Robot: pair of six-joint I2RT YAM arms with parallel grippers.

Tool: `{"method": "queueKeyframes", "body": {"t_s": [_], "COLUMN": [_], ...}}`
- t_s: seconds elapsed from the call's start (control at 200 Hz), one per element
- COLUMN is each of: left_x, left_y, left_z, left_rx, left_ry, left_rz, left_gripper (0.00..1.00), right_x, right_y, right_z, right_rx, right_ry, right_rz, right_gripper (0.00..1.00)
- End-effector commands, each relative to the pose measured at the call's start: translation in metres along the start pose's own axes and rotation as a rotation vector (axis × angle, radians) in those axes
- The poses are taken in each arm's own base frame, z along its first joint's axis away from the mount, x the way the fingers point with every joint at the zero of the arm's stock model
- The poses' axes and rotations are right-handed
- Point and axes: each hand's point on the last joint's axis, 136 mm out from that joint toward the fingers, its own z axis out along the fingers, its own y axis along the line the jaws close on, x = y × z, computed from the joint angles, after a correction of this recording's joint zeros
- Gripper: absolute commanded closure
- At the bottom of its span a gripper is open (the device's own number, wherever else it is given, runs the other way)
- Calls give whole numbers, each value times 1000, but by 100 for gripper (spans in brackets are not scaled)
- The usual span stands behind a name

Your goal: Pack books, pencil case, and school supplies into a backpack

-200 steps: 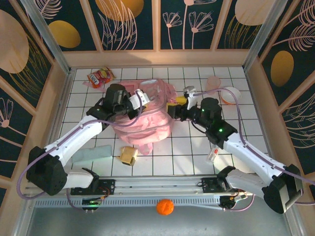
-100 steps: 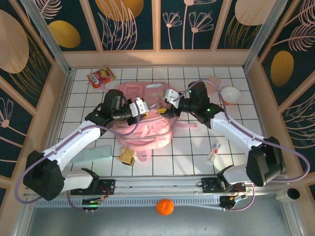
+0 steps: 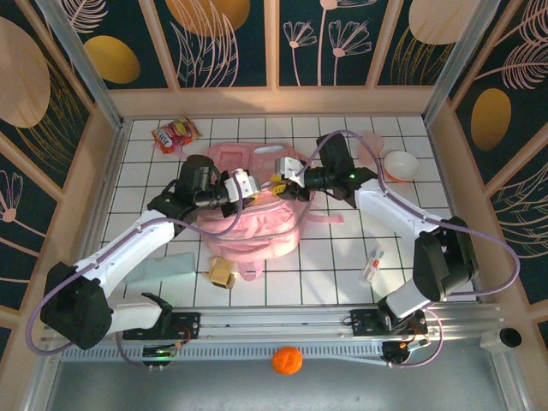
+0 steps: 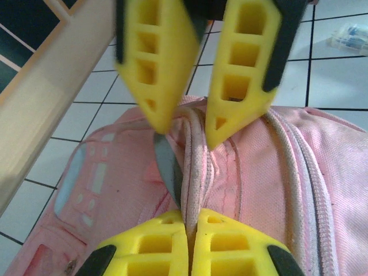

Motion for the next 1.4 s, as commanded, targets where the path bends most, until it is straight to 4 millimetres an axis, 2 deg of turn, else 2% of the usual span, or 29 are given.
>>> {"method": "queueKeyframes", "body": {"t_s": [0.0,0.08,0.105,0.175,0.23,0.45,0.601,0.911,0.981,1.071,1.141,1.191,1.271,1.326,1.396], "left_x": [-56,-45,-51,-42,-37,-20,-10,8,15,24,23,20,12,4,-7], "left_y": [2,-1,1,-4,-8,-16,-11,-4,-3,1,1,1,5,8,11], "left_z": [-12,-4,-4,1,4,17,28,50,52,51,46,40,29,21,10], "left_rx": [24,63,75,119,137,207,198,209,203,175,169,160,124,104,75], "left_ry": [-206,-162,-161,-119,-107,-41,-2,67,93,131,127,109,55,1,-64], "left_rz": [58,-29,-36,-92,-121,-172,-175,-220,-217,-197,-161,-130,-104,-88,-63], "left_gripper": [89,73,69,57,51,42,40,50,61,90,100,100,100,100,100], "right_x": [-1,-7,-9,-13,-13,-14,-17,-25,-27,-32,-34,-31,-17,-4,17], "right_y": [-11,-8,-7,-7,-6,-2,2,10,11,12,12,10,7,5,4], "right_z": [-4,-6,-7,-8,-9,-8,-8,-8,-9,-13,-16,-22,-33,-42,-55], "right_rx": [7,-2,-4,2,-1,-16,-24,-45,-43,-25,3,36,81,116,157], "right_ry": [9,-13,-20,-33,-33,-40,-45,-57,-63,-80,-94,-97,-86,-73,-38], "right_rz": [-25,-63,-77,-95,-99,-107,-122,-158,-159,-155,-129,-84,12,95,176], "right_gripper": [100,100,100,100,100,100,100,100,100,100,100,84,68,61,57]}}
